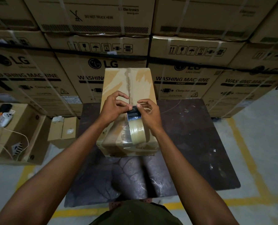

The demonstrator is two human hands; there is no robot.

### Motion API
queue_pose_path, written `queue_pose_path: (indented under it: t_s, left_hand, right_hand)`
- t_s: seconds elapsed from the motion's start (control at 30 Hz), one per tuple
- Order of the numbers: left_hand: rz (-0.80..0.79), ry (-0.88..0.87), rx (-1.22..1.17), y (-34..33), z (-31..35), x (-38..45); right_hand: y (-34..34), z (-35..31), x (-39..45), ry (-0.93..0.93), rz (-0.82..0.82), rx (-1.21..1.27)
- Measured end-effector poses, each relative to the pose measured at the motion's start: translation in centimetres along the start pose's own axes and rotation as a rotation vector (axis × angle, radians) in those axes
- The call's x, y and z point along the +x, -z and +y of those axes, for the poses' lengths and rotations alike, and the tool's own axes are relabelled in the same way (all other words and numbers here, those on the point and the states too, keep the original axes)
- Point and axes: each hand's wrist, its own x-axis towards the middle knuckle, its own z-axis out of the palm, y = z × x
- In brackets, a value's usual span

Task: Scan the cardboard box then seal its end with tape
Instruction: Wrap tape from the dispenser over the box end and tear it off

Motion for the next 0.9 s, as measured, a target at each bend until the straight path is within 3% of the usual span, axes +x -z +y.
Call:
queue_pose_path:
  t_s: [0.53, 0.73, 0.9]
  left_hand:
    - [0.111, -0.01, -0.057, -1.4, -0.3, 0.1]
    - [0.346, 0.079, -0.091, -1.4, -1.3, -2.7]
    - [0.171, 0.297, -0.15, -2.7, -3.8, -8.4]
  right_hand:
    - [1.8, -1.5, 2.6, -0.04, -0.17, -0.141]
    - [1.9, -0.9, 3.3, -0.067, -0.215, -0.077]
    - [2.1, -0.7, 3.5, -0.084, -0.237, -0.029]
